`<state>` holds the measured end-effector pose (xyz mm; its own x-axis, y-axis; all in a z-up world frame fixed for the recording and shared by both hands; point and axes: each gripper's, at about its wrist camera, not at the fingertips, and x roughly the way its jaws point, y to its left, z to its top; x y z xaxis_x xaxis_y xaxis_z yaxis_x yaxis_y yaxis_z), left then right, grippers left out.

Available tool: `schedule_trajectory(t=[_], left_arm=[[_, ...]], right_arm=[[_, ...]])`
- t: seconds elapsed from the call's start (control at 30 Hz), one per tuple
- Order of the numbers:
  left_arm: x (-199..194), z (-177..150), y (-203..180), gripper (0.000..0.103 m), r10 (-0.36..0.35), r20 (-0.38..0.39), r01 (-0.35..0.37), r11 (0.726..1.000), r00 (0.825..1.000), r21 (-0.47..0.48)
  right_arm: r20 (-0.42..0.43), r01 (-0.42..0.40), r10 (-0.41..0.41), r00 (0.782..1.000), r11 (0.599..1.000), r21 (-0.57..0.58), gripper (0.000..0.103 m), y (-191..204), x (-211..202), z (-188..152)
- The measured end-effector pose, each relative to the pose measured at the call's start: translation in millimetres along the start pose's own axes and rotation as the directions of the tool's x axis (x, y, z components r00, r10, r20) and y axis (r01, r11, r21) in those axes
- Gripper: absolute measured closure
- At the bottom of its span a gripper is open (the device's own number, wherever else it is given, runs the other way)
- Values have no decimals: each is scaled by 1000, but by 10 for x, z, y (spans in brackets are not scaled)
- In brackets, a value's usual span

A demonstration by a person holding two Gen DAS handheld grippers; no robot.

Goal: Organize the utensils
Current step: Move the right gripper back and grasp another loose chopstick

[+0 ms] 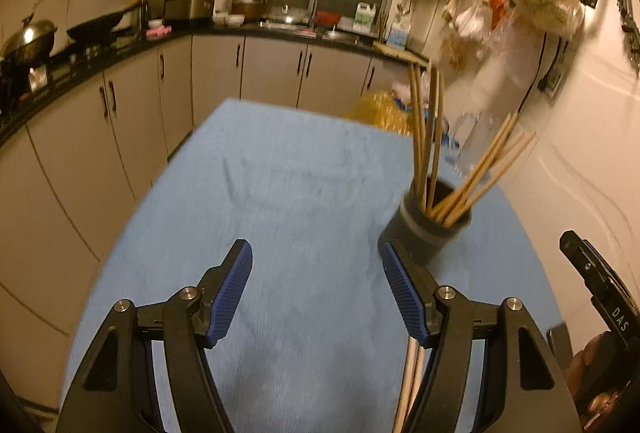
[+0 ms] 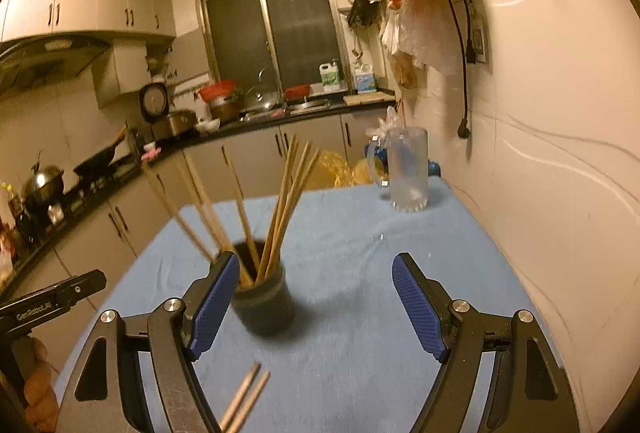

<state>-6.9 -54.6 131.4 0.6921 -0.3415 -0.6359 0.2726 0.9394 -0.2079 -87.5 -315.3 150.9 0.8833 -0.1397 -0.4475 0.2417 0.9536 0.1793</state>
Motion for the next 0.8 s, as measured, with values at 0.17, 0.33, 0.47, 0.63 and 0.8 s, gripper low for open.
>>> schedule_trajectory(t=[0.17, 0.33, 0.47, 0.63, 0.8], left_arm=[[51, -345, -34, 36, -12, -81, 15, 1000, 997, 28], [112, -607, -149, 36, -16, -141, 27, 996, 990, 81], [153, -677, -245, 36, -26, -169, 45, 993, 985, 110], [242, -767, -366, 36, -40, -211, 69, 989, 977, 132], [333, -802, -495, 36, -40, -238, 80, 984, 970, 162]], right_arm=[[-72, -9, 8, 997, 1000, -10, 20, 5, -49, -323], [-151, -12, 16, 988, 1000, 25, 20, -54, -28, -615], [-237, -56, 74, 969, 995, 80, 20, -114, 9, -831], [-267, -28, 47, 963, 997, 74, 27, -170, 36, -1048], [-246, 13, 5, 969, 998, 69, 27, -247, 55, -1113]])
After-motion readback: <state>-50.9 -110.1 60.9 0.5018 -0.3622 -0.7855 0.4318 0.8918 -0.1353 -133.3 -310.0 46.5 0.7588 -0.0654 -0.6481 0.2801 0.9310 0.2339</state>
